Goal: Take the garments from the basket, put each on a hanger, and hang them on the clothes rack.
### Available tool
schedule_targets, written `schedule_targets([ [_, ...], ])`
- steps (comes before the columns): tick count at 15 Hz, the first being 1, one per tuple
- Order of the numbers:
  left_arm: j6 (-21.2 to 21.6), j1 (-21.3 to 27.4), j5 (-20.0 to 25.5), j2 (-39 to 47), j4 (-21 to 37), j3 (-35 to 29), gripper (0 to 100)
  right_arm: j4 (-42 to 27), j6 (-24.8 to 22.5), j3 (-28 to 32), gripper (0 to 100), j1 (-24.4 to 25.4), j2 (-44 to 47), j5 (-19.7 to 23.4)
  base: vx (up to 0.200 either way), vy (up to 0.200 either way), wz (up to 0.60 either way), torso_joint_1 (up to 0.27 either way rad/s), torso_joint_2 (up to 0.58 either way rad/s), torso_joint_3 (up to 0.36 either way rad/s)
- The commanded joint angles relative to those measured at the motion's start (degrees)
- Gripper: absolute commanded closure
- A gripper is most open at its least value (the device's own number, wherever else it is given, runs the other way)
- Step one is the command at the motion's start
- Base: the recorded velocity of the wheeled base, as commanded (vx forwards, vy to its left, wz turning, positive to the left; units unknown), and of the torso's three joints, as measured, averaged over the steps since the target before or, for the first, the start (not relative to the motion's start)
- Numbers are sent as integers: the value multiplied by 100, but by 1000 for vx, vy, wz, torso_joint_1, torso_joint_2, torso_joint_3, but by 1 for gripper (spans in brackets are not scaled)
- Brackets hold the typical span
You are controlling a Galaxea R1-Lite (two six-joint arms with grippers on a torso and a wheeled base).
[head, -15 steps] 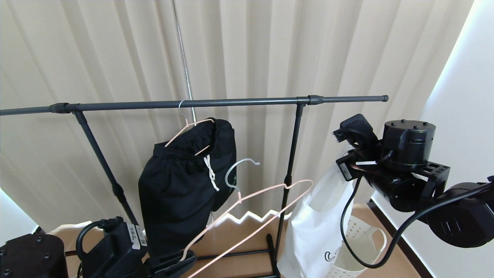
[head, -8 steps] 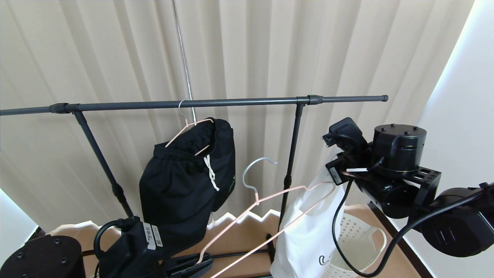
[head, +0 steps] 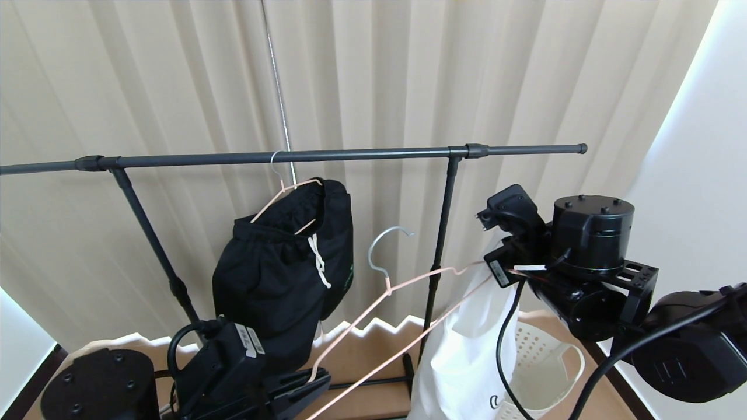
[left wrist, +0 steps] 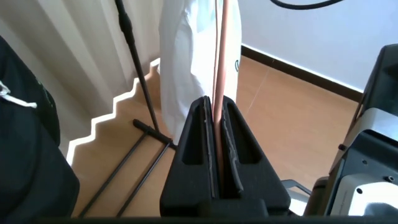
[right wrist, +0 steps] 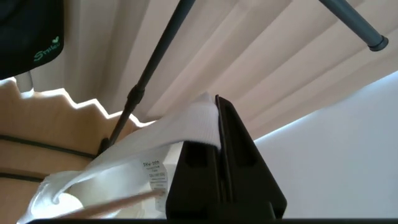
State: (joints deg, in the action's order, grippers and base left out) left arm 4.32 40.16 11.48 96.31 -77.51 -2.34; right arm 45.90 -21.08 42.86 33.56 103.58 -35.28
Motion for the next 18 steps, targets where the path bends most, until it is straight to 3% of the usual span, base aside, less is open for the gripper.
schedule_targets([
  [1,-27,1,-94,204,-124,-12,100,68,-10,-15,100,54,22,-49,0,0,0,0,0,0],
  [5,-80,124,-366,565,-696,58,100,95,-2,-15,100,291,30,-120,0,0,0,0,0,0],
  [18,-203,238,-603,617,-1029,146,100,104,218,64,100,731,162,-322,0,0,0,0,0,0],
])
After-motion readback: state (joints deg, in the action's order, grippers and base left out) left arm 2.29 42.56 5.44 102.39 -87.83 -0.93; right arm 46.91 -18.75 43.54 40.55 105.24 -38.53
